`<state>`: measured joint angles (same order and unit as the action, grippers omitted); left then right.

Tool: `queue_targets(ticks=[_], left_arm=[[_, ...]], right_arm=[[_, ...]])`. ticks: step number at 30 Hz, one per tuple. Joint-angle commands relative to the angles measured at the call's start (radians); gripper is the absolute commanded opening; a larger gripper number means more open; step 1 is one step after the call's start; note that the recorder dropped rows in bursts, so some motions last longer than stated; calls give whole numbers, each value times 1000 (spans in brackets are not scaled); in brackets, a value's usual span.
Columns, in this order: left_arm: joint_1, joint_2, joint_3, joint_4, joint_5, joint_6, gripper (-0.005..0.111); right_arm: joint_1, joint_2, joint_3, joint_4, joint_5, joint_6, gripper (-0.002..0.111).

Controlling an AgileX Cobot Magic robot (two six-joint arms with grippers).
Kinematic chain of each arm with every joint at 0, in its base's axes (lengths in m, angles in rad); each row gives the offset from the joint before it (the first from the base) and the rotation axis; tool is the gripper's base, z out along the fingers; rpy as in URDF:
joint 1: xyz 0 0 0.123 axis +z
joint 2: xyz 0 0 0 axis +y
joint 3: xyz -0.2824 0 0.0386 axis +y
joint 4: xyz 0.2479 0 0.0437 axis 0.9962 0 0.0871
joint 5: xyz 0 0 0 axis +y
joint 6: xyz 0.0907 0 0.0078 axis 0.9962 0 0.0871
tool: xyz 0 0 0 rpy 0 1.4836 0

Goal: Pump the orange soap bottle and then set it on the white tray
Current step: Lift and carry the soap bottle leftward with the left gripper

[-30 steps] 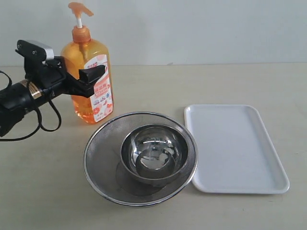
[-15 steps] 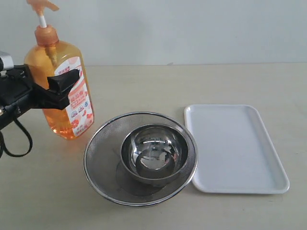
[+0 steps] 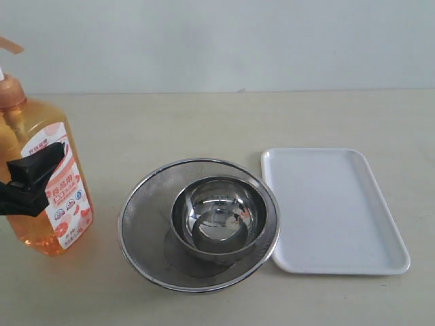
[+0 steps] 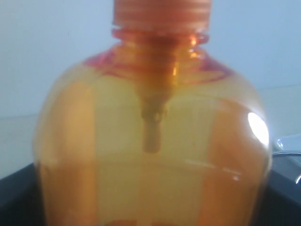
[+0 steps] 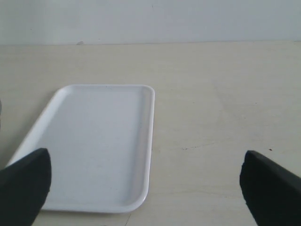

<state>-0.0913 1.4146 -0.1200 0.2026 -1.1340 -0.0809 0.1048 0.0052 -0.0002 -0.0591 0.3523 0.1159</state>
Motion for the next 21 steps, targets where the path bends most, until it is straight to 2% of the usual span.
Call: queue_targets(ticks=[1, 5, 10, 21], left_arm=[[1, -60, 25, -61, -87, -6, 5], [1, -67, 25, -72, -87, -79, 5], [1, -63, 25, -138, -87, -79, 5], [1, -57, 2, -143, -87, -89, 5]], right_arm=[[-3, -5, 0, 1, -12, -2, 105], [-3, -5, 0, 1, -12, -2, 105], [-3, -5, 0, 1, -12, -2, 105], [-3, -5, 0, 1, -3, -2, 105]])
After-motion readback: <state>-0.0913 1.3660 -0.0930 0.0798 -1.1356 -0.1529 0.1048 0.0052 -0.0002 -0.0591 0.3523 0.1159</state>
